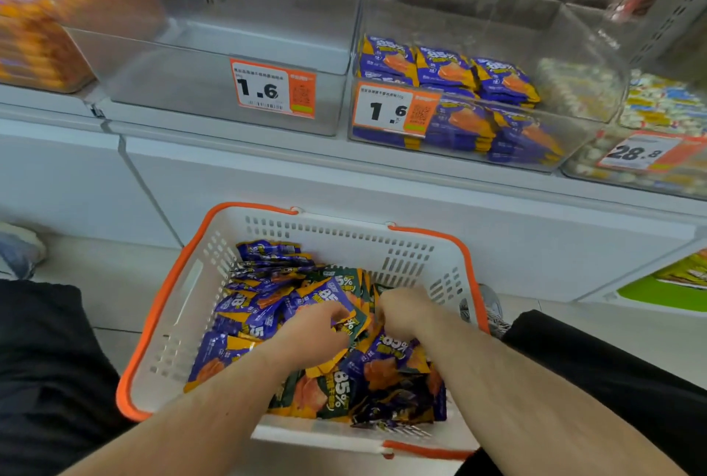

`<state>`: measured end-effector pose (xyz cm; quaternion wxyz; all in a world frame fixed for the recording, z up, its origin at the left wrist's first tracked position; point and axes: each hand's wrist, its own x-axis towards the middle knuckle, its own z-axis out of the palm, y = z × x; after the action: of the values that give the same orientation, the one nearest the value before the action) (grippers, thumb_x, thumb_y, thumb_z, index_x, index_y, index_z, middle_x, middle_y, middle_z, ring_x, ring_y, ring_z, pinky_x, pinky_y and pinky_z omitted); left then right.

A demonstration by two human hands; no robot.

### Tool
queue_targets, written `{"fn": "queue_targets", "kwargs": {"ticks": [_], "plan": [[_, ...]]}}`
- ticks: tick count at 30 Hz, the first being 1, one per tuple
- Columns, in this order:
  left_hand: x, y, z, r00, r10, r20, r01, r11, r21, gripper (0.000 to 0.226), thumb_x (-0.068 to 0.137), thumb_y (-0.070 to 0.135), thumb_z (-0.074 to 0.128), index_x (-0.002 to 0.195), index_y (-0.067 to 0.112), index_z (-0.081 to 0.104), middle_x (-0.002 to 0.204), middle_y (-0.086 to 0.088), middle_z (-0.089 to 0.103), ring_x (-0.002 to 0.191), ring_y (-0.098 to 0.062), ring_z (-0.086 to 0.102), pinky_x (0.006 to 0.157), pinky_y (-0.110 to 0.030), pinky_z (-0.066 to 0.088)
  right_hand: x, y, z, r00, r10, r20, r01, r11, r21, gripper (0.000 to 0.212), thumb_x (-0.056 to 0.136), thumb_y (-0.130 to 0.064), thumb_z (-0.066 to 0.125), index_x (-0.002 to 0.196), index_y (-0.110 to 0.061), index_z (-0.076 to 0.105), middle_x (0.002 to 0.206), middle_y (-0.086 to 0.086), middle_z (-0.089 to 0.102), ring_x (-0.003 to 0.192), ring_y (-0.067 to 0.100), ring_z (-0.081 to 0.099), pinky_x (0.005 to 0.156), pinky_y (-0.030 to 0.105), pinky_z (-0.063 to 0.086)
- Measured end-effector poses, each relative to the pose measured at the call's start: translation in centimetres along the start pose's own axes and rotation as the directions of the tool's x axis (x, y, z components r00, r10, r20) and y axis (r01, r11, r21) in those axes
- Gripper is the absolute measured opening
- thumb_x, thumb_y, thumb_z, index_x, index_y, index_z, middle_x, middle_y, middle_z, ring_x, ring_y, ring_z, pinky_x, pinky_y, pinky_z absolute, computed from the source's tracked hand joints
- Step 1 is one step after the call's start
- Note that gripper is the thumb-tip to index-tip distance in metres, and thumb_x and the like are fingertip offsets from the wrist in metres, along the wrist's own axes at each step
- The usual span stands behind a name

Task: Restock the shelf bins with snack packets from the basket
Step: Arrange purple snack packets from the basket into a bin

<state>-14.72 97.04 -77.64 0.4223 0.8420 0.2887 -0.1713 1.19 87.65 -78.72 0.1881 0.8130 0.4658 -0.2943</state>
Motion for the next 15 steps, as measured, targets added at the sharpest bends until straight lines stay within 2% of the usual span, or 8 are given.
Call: {"fn": "queue_targets", "kwargs": {"ticks": [2,4,6,8,10,12,13,15], "plan": [[0.3,0.2,-0.4,0.999,0.024,0.026,-0.023,0.999,-0.022,0.056,0.093,0.034,0.061,0.145,0.026,0.040,0.148,0.007,0.045,0.129,-0.013,0.049,0.098,-0.028,0.046,-0.4,-0.3,-2.8,0.998,-0.064,-0.028,0.065,0.997,0.035,0.023,0.085,-0.004,0.057,0.101,-0.012,0.072,0.106,0.010,0.069,0.095,0.027,0.062,0.096,0.048,0.043],[0.4,1.0,-1.1,0.998,0.044,0.035,-0.040,0.996,-0.085,0.056,0.089,0.038,0.067,0.139,0.028,0.045,0.137,0.012,0.051,0.115,-0.012,0.058,0.085,-0.028,0.052,-1.2,-0.2,-5.9,0.990,-0.127,-0.068,0.132,0.989,0.072,0.026,0.088,-0.006,0.058,0.110,-0.013,0.071,0.122,0.008,0.065,0.106,0.028,0.060,0.095,0.044,0.044],[0.6,2.0,-1.8,0.991,0.129,-0.029,-0.132,0.979,-0.157,0.033,0.086,0.038,0.069,0.115,0.026,0.060,0.111,0.012,0.067,0.089,-0.008,0.068,0.071,-0.029,0.055,-2.4,0.2,-8.8,0.974,-0.160,-0.162,0.186,0.969,0.162,0.025,0.091,-0.013,0.060,0.113,-0.019,0.070,0.129,0.002,0.062,0.113,0.025,0.057,0.094,0.038,0.047],[0.1,3.1,-2.7,0.970,0.189,-0.155,-0.214,0.962,-0.171,0.009,0.089,0.026,0.065,0.097,0.022,0.064,0.082,0.004,0.071,0.064,-0.006,0.066,0.058,-0.025,0.051,-3.9,0.6,-10.6,0.938,-0.122,-0.324,0.218,0.935,0.279,0.022,0.090,-0.017,0.063,0.111,-0.023,0.069,0.123,0.000,0.063,0.113,0.024,0.056,0.092,0.035,0.046],[-0.4,3.9,-3.8,0.940,0.181,-0.288,-0.260,0.928,-0.266,0.007,0.087,0.021,0.065,0.094,0.020,0.065,0.079,-0.001,0.071,0.063,-0.013,0.066,0.061,-0.032,0.053,-5.2,0.9,-11.3,0.810,0.036,-0.585,0.217,0.908,0.357,0.030,0.087,-0.020,0.068,0.117,-0.022,0.065,0.121,0.002,0.062,0.115,0.024,0.053,0.098,0.037,0.042],[-1.1,4.9,-4.7,0.909,0.167,-0.382,-0.319,0.867,-0.382,0.006,0.087,0.019,0.066,0.093,0.019,0.067,0.080,-0.006,0.072,0.067,-0.025,0.066,0.062,-0.033,0.049,-6.6,1.0,-11.6,0.556,0.220,-0.802,0.265,0.867,0.421,0.033,0.082,-0.018,0.073,0.114,-0.015,0.064,0.116,0.004,0.059,0.112,0.024,0.052,0.099,0.039,0.041],[-1.4,5.4,-5.1,0.897,0.164,-0.410,-0.346,0.838,-0.422,0.008,0.087,0.016,0.065,0.093,0.021,0.068,0.080,-0.005,0.072,0.066,-0.025,0.065,0.060,-0.030,0.046,-7.3,0.8,-11.8,0.475,0.297,-0.828,0.310,0.824,0.473,0.030,0.080,-0.018,0.074,0.108,-0.014,0.064,0.111,0.002,0.056,0.107,0.022,0.052,0.096,0.038,0.043],[-1.8,6.6,-5.8,0.878,0.167,-0.449,-0.387,0.799,-0.461,0.019,0.088,0.009,0.062,0.093,0.026,0.068,0.075,0.001,0.071,0.055,-0.014,0.059,0.055,-0.024,0.043,-8.3,0.2,-12.0,0.483,0.386,-0.786,0.344,0.742,0.576,0.032,0.075,-0.026,0.078,0.100,-0.019,0.060,0.108,-0.004,0.046,0.104,0.015,0.050,0.094,0.033,0.043]]}}
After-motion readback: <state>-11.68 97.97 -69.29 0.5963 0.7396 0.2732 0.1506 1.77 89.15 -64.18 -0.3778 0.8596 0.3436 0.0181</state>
